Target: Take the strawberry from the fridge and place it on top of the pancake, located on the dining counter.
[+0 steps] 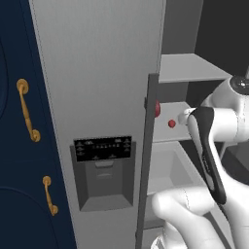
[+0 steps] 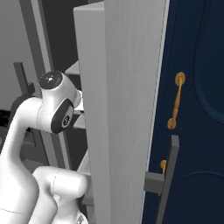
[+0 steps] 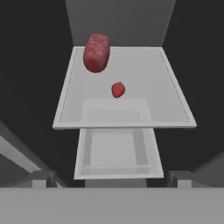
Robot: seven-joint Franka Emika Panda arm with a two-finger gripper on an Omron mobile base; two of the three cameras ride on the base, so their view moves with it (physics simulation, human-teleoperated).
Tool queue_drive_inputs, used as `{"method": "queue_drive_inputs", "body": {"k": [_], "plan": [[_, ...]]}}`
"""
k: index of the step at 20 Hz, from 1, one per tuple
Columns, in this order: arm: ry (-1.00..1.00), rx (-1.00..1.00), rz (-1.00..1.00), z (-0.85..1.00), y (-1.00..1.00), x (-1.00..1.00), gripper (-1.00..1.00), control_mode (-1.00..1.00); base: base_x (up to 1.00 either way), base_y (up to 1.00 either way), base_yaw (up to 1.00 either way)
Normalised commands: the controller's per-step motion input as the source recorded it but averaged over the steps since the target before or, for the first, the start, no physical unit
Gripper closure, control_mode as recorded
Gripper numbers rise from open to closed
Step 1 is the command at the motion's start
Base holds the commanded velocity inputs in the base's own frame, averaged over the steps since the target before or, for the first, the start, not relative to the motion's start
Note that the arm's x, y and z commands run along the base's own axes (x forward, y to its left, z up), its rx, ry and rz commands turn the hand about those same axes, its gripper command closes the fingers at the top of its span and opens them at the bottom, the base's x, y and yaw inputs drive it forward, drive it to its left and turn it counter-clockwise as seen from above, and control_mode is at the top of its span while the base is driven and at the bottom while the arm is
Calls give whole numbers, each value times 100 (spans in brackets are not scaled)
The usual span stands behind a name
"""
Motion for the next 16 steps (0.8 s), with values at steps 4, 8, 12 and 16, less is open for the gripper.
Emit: {"method": "queue_drive_inputs", "body": {"k": [4, 8, 12, 16], "plan": [[0, 0, 0, -38, -11, 52, -100, -100, 0, 0, 0], [0, 0, 0, -39, -11, 59, -100, -100, 0, 0, 0], [1, 0, 0, -26, -16, 59, -100, -100, 0, 0, 0], [5, 2, 2, -25, -9, 45, -100, -100, 0, 0, 0]]}}
